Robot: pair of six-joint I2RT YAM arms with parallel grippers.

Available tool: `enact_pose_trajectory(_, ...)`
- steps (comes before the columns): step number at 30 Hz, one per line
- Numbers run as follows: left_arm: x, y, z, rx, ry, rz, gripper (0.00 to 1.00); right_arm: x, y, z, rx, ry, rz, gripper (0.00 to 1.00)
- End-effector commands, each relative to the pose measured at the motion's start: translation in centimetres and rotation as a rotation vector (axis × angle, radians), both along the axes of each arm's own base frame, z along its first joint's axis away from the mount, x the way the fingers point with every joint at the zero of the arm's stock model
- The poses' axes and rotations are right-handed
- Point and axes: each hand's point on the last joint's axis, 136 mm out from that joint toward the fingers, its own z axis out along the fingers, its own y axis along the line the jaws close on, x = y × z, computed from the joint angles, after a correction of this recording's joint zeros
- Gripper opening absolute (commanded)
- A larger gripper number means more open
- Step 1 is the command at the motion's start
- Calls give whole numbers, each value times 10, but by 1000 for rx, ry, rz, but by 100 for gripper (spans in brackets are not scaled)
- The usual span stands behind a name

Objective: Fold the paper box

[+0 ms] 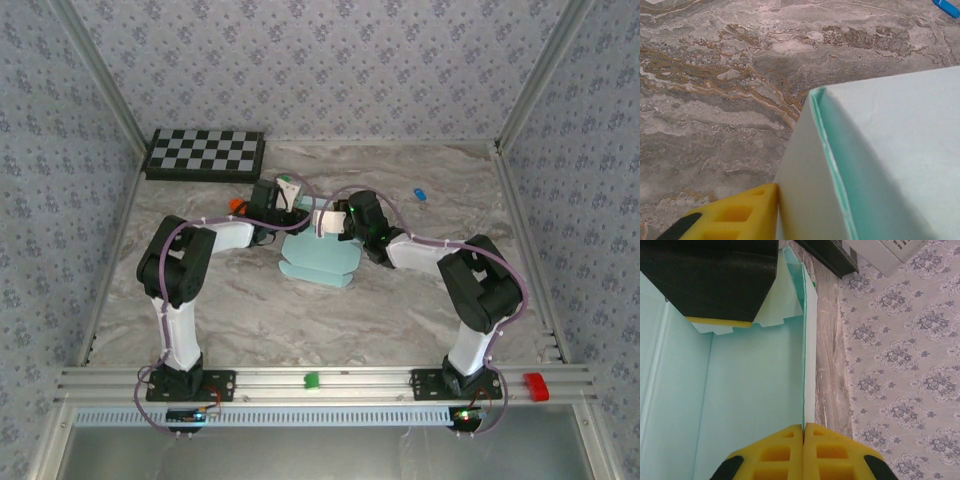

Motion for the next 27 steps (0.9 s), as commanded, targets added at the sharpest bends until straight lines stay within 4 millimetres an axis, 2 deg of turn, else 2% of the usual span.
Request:
enact_pose_trajectory(1, 1, -4, 4, -16, -21, -7, 29, -12, 7, -30, -46, 97, 33, 0)
enact_pose_trajectory(7, 1, -2, 3, -9, -22, -1, 24, -11, 8, -30, -46, 97, 29, 0)
enact_pose_trajectory(17, 0, 5, 1, 41, -22, 42, 5, -8, 9, -26, -33, 87, 19, 0)
enact_pose_trajectory(22, -1, 11, 3, 96, -32, 76, 3, -5, 10, -20, 2, 75, -3, 0)
enact_pose_trajectory(27, -5, 20, 6, 160, -30, 115, 0, -1, 9, -4, 69, 44, -42, 14)
